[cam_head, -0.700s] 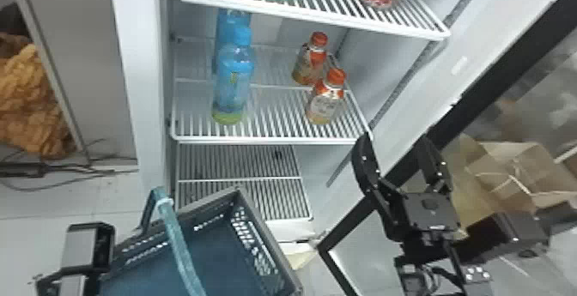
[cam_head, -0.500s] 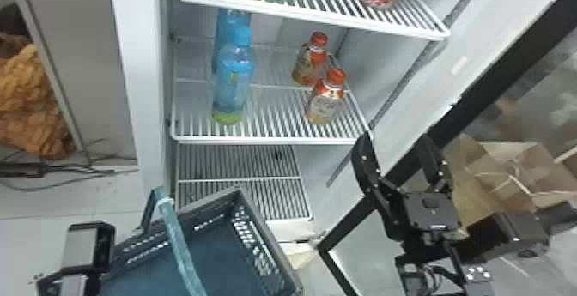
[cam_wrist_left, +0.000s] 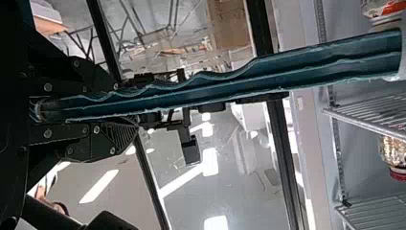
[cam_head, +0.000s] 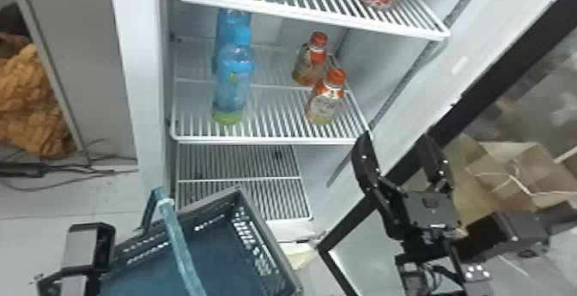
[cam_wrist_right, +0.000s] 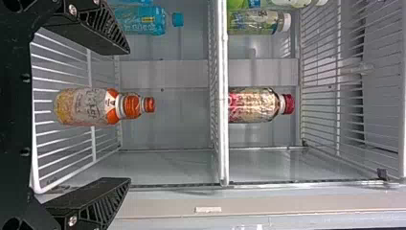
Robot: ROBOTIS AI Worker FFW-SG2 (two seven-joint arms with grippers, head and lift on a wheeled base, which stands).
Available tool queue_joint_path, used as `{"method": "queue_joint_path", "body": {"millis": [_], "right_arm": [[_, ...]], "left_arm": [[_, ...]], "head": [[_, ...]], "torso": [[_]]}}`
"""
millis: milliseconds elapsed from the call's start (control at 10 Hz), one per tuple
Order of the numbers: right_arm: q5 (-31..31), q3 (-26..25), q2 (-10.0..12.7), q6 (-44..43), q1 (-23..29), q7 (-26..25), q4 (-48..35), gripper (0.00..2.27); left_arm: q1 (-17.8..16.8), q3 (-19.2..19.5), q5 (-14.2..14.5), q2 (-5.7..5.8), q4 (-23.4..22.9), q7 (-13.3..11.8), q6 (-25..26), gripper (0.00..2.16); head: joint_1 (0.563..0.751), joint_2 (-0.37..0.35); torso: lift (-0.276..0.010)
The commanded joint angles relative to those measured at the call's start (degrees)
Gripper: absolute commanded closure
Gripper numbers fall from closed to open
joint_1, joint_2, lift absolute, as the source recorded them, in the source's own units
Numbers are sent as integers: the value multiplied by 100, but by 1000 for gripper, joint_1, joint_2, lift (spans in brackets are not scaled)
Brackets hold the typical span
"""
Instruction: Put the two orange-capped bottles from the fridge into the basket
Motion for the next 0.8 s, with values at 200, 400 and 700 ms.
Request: {"method": "queue_joint_path", "body": {"millis": [200, 400, 700], "right_arm": [[146, -113, -9, 112, -521, 0, 599, 107], [203, -102, -44, 155, -746, 0, 922, 105], [328, 58, -167, 126, -1196, 9, 1429, 105]], "left_arm": [[-13, -1, 12, 0, 0, 0, 0, 1187], [-27, -12, 12, 0, 0, 0, 0, 1187], [-41, -12, 12, 0, 0, 0, 0, 1187]], "head": [[695, -350], [695, -350], [695, -350]], "torso": [[-235], [-235], [-235]]}}
